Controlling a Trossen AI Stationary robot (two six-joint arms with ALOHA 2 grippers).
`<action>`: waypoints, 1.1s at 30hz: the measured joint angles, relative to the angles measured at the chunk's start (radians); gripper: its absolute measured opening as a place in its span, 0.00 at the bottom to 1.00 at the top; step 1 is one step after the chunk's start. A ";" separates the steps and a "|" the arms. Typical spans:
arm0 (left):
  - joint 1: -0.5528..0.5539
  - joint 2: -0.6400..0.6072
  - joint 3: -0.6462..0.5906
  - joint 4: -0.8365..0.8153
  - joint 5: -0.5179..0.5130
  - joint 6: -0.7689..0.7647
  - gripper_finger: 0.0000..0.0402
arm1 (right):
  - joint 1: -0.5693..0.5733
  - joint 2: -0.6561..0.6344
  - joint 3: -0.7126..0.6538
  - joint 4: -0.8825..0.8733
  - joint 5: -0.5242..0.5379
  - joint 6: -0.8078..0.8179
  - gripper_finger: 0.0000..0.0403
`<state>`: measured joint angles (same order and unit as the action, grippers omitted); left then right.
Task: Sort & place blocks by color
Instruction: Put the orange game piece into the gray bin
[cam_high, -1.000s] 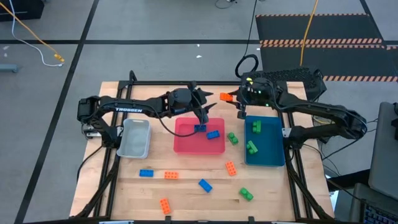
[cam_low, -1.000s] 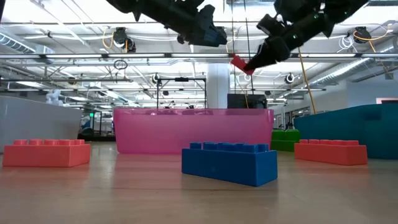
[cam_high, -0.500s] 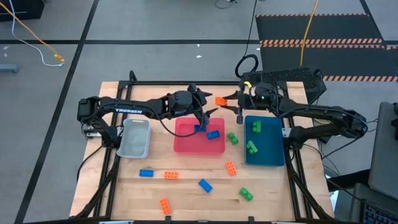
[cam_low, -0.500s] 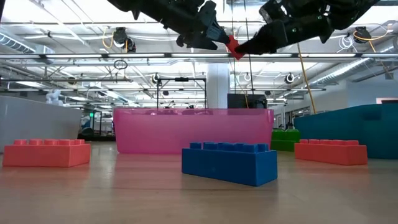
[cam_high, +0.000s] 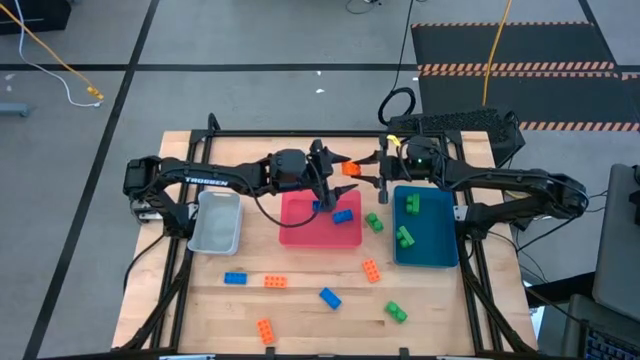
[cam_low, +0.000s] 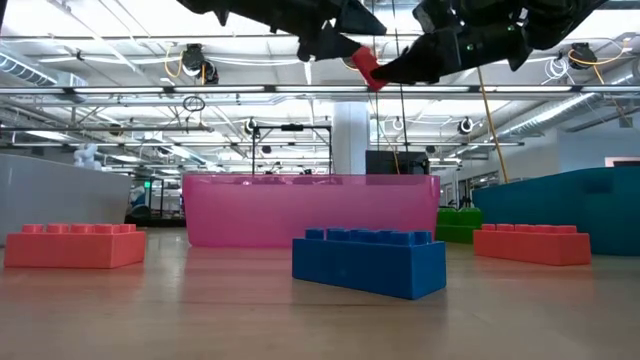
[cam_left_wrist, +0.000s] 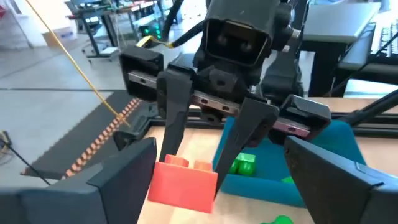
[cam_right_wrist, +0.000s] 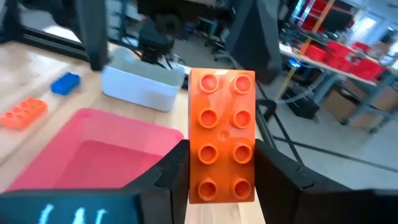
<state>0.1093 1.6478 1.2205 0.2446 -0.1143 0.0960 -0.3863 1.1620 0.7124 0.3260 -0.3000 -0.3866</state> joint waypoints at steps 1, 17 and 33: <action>0.000 0.000 0.000 -0.011 0.002 -0.006 0.85 | 0.001 0.005 0.000 0.007 -0.015 0.000 0.32; 0.022 0.000 0.000 -0.048 -0.003 -0.022 0.66 | 0.004 0.010 0.000 0.022 -0.019 -0.001 0.32; 0.016 -0.031 0.004 -0.160 -0.108 -0.016 0.35 | 0.005 0.010 0.001 0.044 -0.013 0.070 0.53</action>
<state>0.1248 1.6172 1.2242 0.0845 -0.2219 0.0795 -0.3817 1.1719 0.7133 0.3701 -0.3130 -0.3166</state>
